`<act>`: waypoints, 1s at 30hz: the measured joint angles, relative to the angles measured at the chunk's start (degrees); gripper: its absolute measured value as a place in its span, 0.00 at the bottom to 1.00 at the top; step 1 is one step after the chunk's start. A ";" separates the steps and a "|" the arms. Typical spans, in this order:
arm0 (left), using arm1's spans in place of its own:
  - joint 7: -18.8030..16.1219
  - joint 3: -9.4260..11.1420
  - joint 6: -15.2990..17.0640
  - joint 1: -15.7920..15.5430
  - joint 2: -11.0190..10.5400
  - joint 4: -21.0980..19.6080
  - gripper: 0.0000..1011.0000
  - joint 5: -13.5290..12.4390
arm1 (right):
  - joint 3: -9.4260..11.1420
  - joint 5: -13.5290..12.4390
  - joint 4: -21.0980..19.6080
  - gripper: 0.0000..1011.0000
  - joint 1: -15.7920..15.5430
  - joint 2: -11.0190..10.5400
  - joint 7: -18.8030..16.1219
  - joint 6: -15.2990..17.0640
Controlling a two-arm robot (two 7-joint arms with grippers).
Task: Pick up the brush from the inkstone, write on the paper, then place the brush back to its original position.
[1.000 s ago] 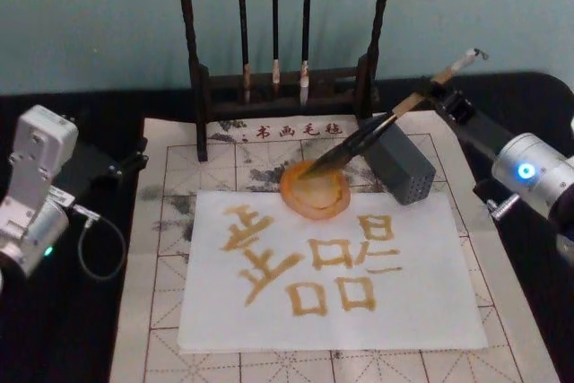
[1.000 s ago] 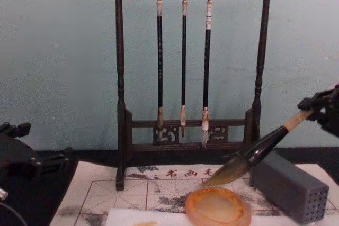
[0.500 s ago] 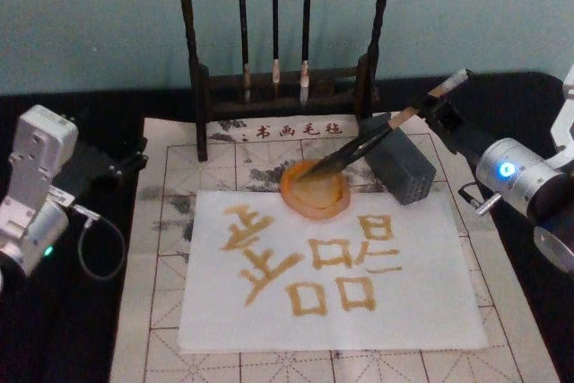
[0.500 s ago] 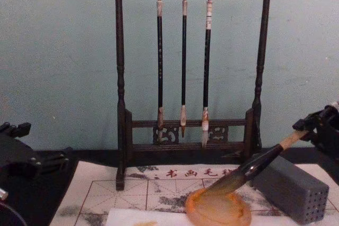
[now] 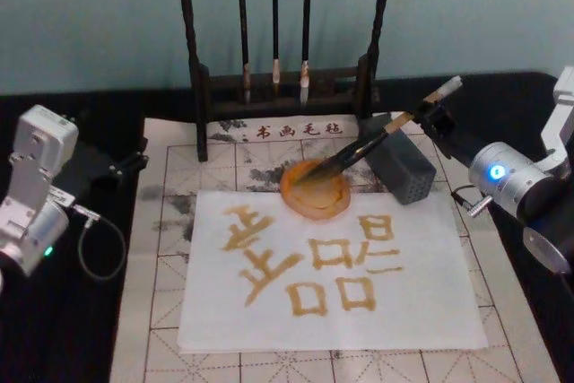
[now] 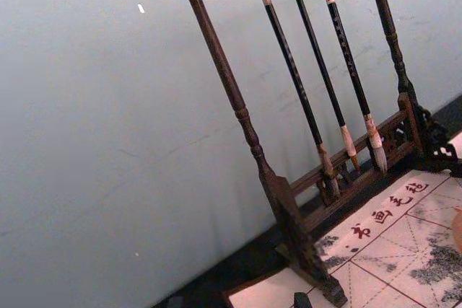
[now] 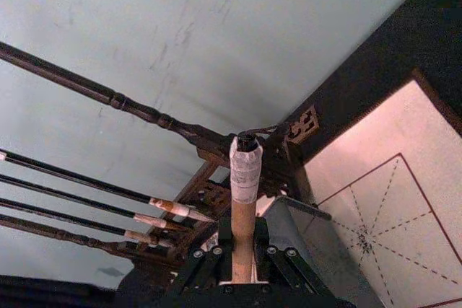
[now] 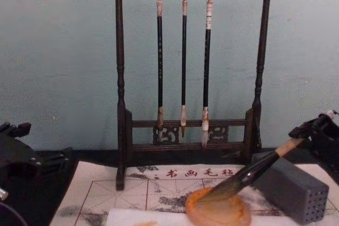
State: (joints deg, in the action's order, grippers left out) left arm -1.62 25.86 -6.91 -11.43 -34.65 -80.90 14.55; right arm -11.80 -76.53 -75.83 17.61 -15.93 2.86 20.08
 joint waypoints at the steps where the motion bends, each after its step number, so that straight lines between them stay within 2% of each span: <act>1: 0.00 0.00 0.00 0.00 0.00 0.00 0.99 0.00 | -0.22 -0.10 0.19 0.19 0.10 -0.05 0.01 -0.22; 30: 0.00 0.00 0.00 0.00 0.00 0.00 0.99 0.00 | -4.26 -2.18 1.92 0.19 1.45 -1.82 1.04 -3.46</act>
State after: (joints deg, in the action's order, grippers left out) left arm -1.62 25.86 -6.90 -11.43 -34.65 -80.90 14.55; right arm -16.06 -78.71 -73.92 19.06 -17.75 3.89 16.62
